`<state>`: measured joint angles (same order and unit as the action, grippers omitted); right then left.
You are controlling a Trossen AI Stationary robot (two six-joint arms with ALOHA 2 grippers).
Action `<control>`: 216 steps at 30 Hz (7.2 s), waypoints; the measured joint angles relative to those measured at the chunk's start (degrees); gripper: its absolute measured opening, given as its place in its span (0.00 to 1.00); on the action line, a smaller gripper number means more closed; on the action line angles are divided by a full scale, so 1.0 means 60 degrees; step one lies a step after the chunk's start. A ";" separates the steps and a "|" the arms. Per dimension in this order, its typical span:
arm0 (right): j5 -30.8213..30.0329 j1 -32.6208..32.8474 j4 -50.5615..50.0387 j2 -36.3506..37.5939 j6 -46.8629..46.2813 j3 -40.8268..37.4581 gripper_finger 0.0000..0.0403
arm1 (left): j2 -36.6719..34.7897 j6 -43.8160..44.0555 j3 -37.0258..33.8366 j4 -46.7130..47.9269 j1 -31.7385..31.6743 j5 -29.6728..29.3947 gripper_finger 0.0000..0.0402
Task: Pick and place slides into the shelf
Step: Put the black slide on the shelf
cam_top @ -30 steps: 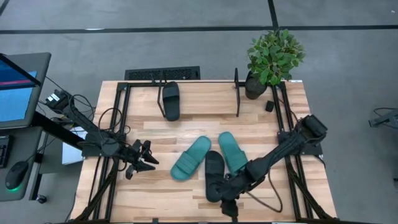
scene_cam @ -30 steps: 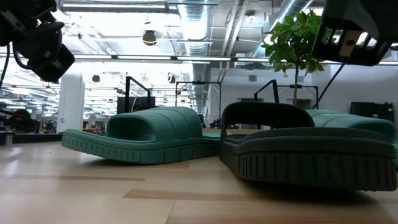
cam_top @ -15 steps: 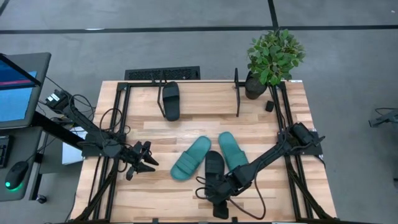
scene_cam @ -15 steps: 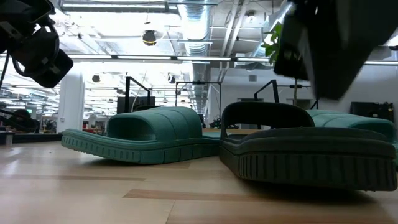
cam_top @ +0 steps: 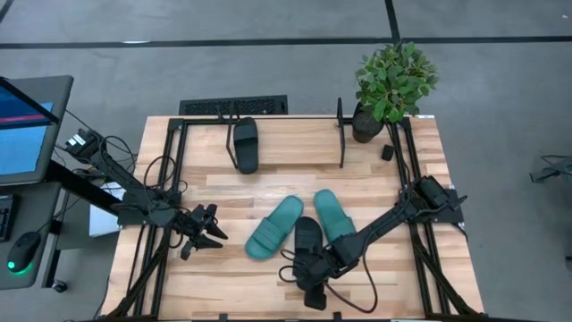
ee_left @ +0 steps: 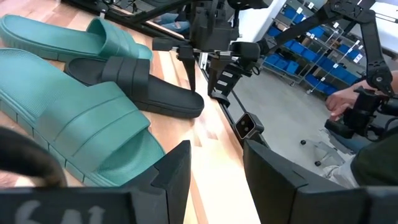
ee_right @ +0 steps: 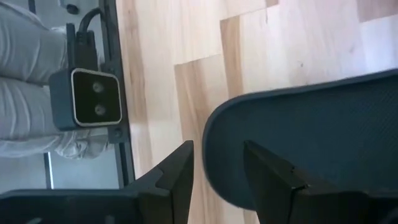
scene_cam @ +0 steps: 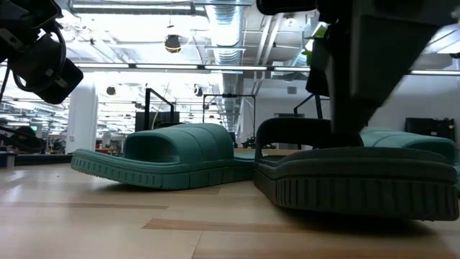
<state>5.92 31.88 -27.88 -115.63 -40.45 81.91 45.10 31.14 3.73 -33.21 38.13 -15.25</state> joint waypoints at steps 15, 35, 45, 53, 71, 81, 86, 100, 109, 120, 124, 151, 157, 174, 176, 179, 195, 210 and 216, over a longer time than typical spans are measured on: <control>-0.0019 0.0145 0.0039 0.0000 0.0076 0.0000 0.32 | 0.0000 0.0004 0.0000 0.0058 -0.0002 -0.0003 0.34; -0.0995 0.0390 -0.0379 0.0000 0.0581 0.0000 0.32 | 0.0000 0.0006 -0.0004 0.0064 0.0000 -0.0007 0.34; -0.0995 0.0590 -0.0278 0.0000 0.0747 -0.0004 0.32 | 0.0000 0.0006 -0.0004 0.0063 -0.0001 -0.0007 0.34; -0.1006 0.0610 -0.0281 0.0000 0.1016 -0.0004 0.31 | 0.0000 0.0010 -0.0004 0.0062 -0.0003 -0.0007 0.34; -0.1150 0.0747 0.0290 -0.1235 0.1234 0.0095 0.30 | -0.0036 0.0272 0.0018 0.0233 -0.0001 0.0205 0.34; -0.1201 0.0620 0.0255 -0.1246 0.1821 0.0080 0.30 | -0.0036 0.0268 0.0018 0.0305 0.0000 0.0237 0.34; -0.1158 0.0459 0.0227 -0.1246 0.1681 0.0069 0.25 | -0.0036 0.0268 0.0021 0.0306 0.0000 0.0221 0.34; -0.0724 0.0266 0.0054 -0.1158 -0.0509 0.0062 0.01 | -0.0036 0.0270 0.0022 0.0489 -0.0001 -0.0311 0.34; -0.1067 0.0493 -0.1521 -0.1177 -0.0880 0.1020 0.00 | -0.0036 0.0483 0.0026 0.0725 -0.0001 -0.0277 0.34; -0.1644 0.0515 -0.4356 -0.1206 -0.0936 0.2246 0.00 | -0.0036 0.0499 0.0026 0.0718 -0.0004 -0.0277 0.34; -0.1860 0.0662 -0.4754 -0.1206 -0.0946 0.2477 0.00 | -0.0036 0.0687 0.0026 0.0718 -0.0004 -0.0277 0.34; -0.4376 0.0817 -0.8265 -0.1155 -0.1073 0.6066 0.00 | -0.0033 0.1066 0.0033 0.4027 0.0000 -0.0266 0.34; -0.4584 0.0494 -0.8865 -0.1155 -0.0742 0.6487 0.00 | -0.0033 0.1066 0.0033 0.5048 -0.0001 -0.0266 0.34; -0.5756 0.0254 -1.0362 -0.1142 -0.0253 0.8431 0.00 | -0.0033 0.1066 0.0033 0.6000 -0.0001 -0.0270 0.34; -0.5751 0.0203 -1.0375 -0.1144 0.0001 0.8595 0.00 | -0.0033 0.1066 0.0033 0.5999 0.0000 -0.0270 0.34; -0.5750 0.0045 -1.0354 -0.1150 0.0475 0.8857 0.00 | -0.0033 0.1066 0.0033 0.6000 -0.0002 -0.0270 0.34; -0.5753 -0.1696 -1.0357 -0.1153 0.3596 0.8856 0.00 | -0.0033 0.1066 0.0033 0.6065 0.0000 -0.0270 0.34; -0.5775 -0.3593 -0.8626 -0.1151 0.7544 0.8852 0.00 | -0.0033 0.1066 0.0033 0.6065 0.0000 -0.0270 0.34; -0.5751 -0.4215 -0.8063 -0.1152 0.8724 0.8848 0.00 | -0.0033 0.1066 0.0030 0.6065 -0.0001 -0.0273 0.34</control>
<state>-28.59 6.59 -76.26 -122.55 11.90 135.00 44.91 37.54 3.91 3.18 38.13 -16.88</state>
